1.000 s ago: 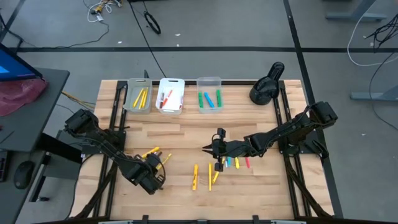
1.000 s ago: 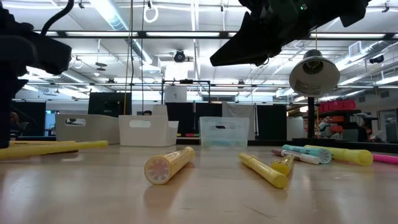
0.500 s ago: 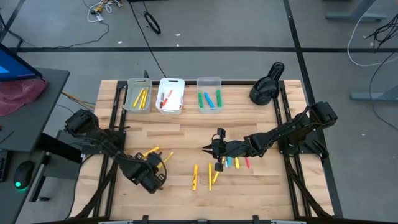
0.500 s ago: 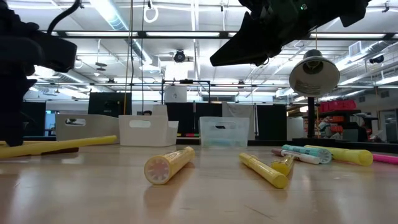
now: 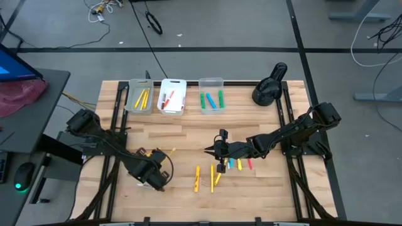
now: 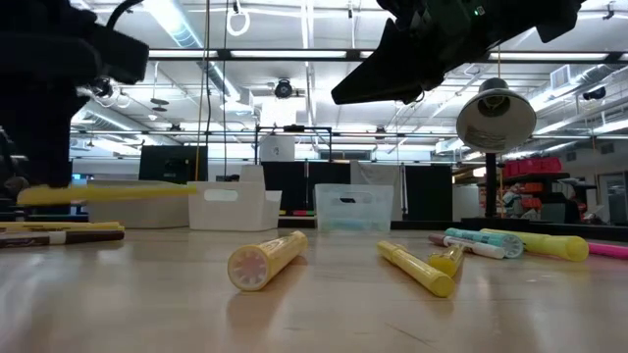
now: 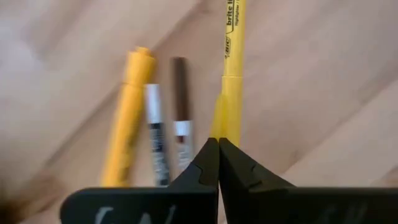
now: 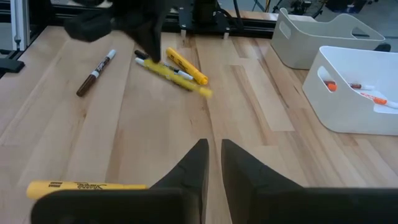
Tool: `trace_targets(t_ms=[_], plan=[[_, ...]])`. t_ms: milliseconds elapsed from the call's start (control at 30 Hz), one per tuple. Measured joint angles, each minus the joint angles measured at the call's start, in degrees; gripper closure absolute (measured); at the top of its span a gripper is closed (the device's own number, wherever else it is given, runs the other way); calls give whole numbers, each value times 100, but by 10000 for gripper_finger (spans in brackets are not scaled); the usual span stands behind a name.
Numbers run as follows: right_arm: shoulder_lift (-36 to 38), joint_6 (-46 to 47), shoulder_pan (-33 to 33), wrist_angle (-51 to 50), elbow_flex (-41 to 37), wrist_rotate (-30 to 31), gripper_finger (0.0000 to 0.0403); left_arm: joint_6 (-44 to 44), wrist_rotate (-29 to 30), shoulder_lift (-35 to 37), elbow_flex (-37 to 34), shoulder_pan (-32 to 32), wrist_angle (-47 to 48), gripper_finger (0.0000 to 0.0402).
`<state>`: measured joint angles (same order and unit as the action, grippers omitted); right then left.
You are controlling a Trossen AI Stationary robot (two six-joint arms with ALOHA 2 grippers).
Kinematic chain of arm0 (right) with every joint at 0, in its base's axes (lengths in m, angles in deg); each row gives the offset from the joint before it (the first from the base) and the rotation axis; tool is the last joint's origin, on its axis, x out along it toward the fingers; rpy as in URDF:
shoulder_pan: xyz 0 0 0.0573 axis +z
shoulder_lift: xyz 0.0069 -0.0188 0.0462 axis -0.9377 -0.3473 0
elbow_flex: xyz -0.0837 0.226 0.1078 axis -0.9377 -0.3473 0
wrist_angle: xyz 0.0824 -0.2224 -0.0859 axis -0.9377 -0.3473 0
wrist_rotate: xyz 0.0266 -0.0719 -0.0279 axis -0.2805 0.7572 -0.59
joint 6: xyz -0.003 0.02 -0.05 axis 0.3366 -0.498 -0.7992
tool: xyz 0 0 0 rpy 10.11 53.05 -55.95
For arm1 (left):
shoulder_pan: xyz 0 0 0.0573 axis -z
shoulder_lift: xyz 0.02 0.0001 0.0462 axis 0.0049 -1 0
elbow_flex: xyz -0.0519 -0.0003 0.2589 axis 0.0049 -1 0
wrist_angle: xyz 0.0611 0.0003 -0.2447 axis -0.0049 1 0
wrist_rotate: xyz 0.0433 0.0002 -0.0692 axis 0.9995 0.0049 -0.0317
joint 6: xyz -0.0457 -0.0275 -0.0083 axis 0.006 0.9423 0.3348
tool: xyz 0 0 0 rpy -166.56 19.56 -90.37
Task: Pick & Place Markers
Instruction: Put the yellow marker into the gray bin
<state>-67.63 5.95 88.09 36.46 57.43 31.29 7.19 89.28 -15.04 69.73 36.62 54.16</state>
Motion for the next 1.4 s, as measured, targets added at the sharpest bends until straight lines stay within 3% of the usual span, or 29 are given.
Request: trace_targets(t_ms=[167, 333, 600, 733, 1000, 1167, 1400], plan=[[0, 0, 0, 0, 0, 1, 357, 184, 21, 2, 584, -260, 1659, 401], [0, 0, -1, 0, 0, 0, 357, 326, 421, 160, 1162, -890, 3391, 401], [0, -2, 0, 0, 0, 0, 357, -1390, 1241, 1027, 1109, -2895, 3363, 401], [0, -9, -2, 37, 0, 0, 357, -2412, 1505, 1238, 1121, -4149, 3202, 401], [0, -9, 0, 79, 0, 0, 357, -4230, 1386, 1210, 630, -6422, 2166, 401], [0, -9, 0, 76, 0, 0, 357, -5050, 979, 1211, -95, -7371, 785, 401], [0, -7, 0, 81, 0, 0, 357, -5398, 585, 1209, -784, -8191, -576, 402]])
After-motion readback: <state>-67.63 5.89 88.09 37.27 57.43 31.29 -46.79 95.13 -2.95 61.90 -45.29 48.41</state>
